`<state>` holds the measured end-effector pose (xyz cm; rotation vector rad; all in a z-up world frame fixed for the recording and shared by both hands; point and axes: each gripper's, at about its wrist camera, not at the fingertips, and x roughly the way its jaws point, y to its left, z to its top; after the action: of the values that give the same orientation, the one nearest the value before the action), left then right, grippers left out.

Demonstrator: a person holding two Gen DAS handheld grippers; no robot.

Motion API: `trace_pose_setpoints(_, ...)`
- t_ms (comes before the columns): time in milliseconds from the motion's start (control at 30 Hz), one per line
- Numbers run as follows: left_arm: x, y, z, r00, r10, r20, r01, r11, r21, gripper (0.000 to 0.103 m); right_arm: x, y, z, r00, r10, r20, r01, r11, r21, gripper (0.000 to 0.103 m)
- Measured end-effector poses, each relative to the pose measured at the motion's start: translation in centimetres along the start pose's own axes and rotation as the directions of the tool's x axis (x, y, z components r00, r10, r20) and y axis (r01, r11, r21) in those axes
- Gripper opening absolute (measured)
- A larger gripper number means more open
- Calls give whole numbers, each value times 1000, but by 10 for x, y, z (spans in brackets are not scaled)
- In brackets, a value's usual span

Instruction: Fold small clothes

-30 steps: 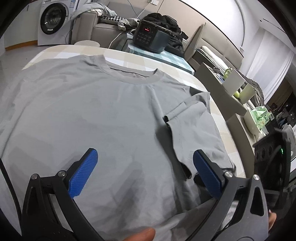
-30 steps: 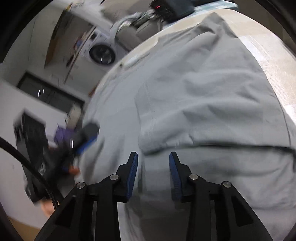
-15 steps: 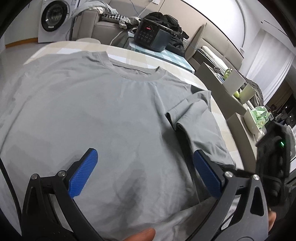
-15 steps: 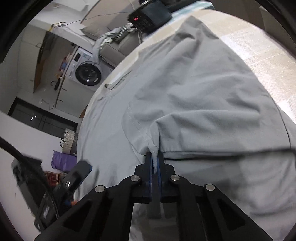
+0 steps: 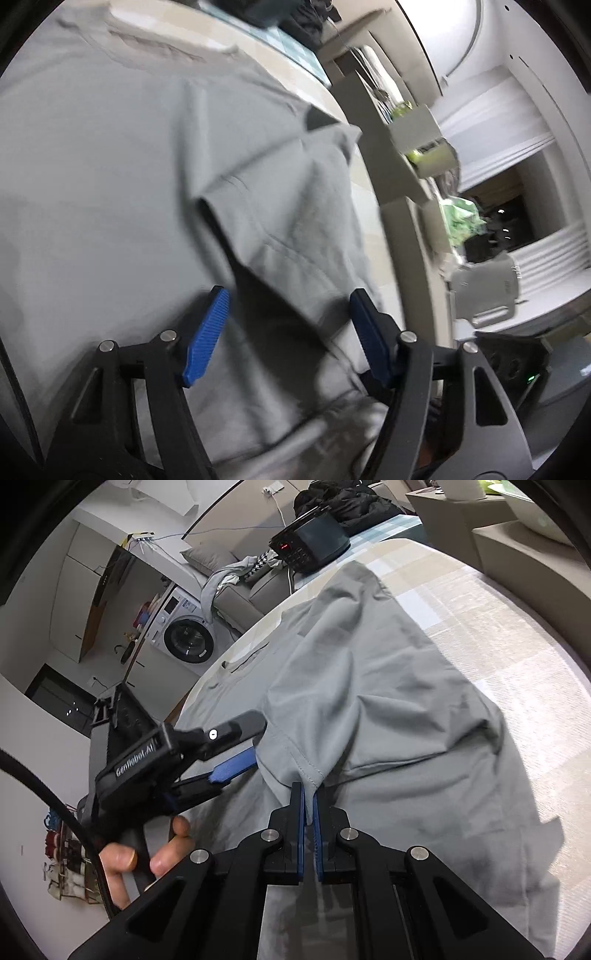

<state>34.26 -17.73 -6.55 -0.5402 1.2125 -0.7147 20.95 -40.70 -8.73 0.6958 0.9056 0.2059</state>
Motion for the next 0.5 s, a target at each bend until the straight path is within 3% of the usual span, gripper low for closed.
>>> trace_pose_setpoints(100, 12, -3, 11, 1000, -18, 13, 19, 1000, -24, 65, -4, -4, -4, 1000, 0, -1, 0, 1000, 0, 4)
trace_pose_setpoints(200, 22, 0, 25, 999, 11, 35, -9, 998, -64, 46, -4, -6, -7, 1000, -6, -9, 6, 1000, -6, 4)
trace_pose_setpoints(233, 25, -2, 30, 999, 25, 44, -22, 998, -63, 35, -3, -6, -8, 1000, -8, -15, 8, 1000, -6, 4)
trace_pose_setpoints(333, 26, -11, 45, 988, 111, 104, -109, 994, -24, 12, 5, -2, -13, 999, -15, -32, 14, 1000, -16, 4)
trace_pose_setpoints(433, 23, -21, 59, 978, 146, 152, -148, 989, 4, 4, 15, 4, -9, 999, -18, -43, 17, 999, -31, 4)
trace_pose_setpoints(500, 20, -25, 70, 969, 175, 176, -184, 982, 35, 4, 22, 9, -5, 999, -21, -45, 19, 999, -38, 4)
